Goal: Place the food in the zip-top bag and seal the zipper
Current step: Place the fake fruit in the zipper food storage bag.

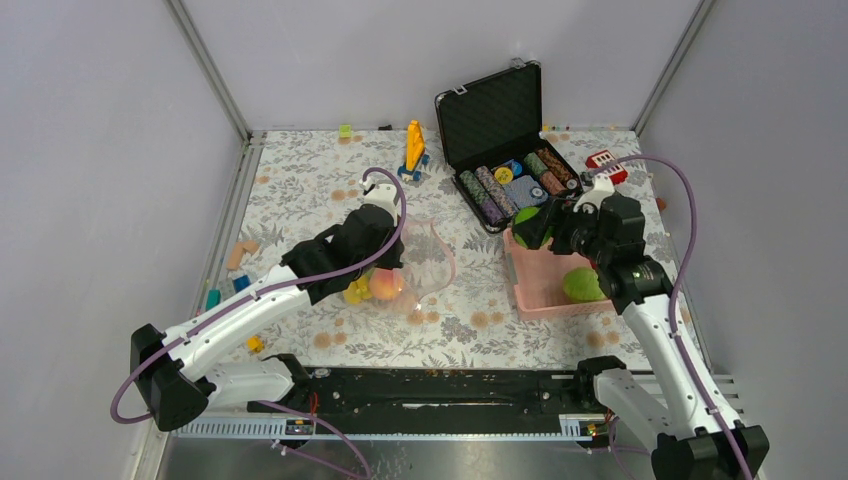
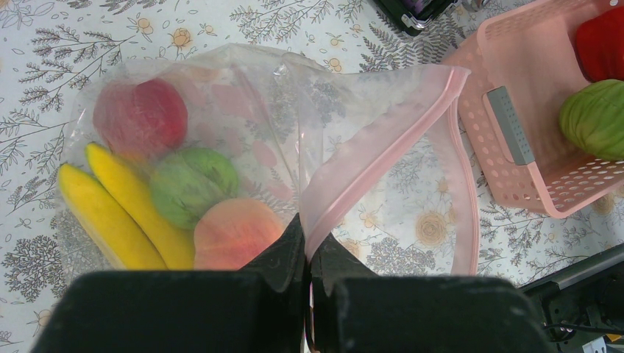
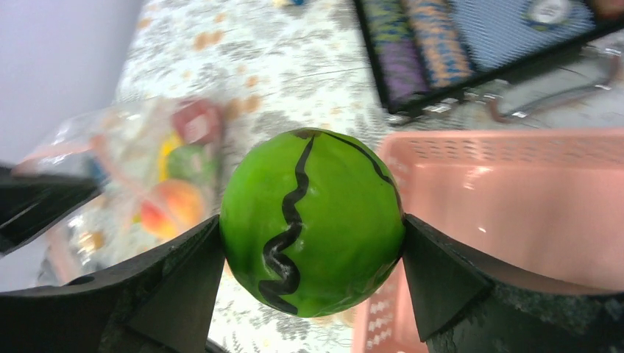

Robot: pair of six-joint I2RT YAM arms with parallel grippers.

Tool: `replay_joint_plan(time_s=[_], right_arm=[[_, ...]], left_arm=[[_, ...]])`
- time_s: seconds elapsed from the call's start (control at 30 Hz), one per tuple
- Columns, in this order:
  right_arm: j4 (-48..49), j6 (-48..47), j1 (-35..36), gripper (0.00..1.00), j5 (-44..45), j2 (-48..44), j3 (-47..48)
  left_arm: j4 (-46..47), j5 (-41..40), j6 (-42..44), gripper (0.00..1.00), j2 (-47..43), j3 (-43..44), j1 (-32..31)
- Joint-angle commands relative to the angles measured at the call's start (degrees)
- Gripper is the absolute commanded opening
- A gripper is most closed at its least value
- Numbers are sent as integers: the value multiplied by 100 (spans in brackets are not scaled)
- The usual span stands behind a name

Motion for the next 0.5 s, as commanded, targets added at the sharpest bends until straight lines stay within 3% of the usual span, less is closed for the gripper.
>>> replay_joint_plan(time_s=[0.0,0.2,0.47], right_arm=[[805,234,406,64,-1302,-63,-8],[806,-54,1582,63,-1272,422,349],[1331,-92,2448,61,-1675,733,590]], left_arm=[[299,40,21,0,-83,37,27],[300,47,11,0,-108,30,25],[300,26,15,0,-169,9,24]])
